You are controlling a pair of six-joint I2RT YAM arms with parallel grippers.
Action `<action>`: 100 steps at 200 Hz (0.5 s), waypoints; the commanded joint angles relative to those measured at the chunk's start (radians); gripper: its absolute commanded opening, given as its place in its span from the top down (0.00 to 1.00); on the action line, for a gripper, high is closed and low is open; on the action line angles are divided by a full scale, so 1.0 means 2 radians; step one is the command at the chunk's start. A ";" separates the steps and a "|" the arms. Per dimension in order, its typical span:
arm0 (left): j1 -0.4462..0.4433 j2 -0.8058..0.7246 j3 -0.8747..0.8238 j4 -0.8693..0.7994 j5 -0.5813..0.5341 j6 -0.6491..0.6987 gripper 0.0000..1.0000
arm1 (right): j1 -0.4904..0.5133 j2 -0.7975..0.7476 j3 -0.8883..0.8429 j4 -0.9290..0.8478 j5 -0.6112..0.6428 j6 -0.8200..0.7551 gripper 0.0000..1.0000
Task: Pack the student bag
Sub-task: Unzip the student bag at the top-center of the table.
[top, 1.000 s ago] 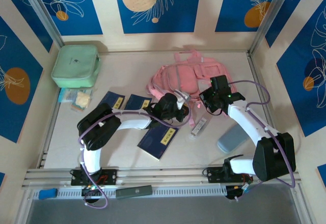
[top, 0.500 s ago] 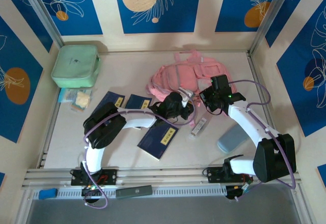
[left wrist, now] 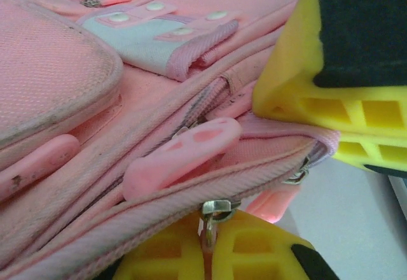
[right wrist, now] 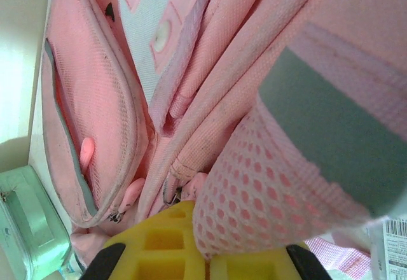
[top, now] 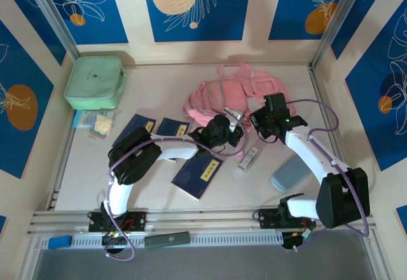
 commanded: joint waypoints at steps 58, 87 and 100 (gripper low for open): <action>0.018 -0.054 -0.057 0.009 0.000 0.021 1.00 | -0.041 -0.009 0.028 -0.003 -0.080 -0.039 1.00; 0.033 -0.087 -0.086 -0.043 -0.008 0.023 1.00 | -0.067 0.022 0.062 -0.027 -0.111 -0.091 1.00; 0.037 -0.099 -0.102 -0.043 0.000 0.028 1.00 | -0.080 0.032 0.070 -0.020 -0.130 -0.109 1.00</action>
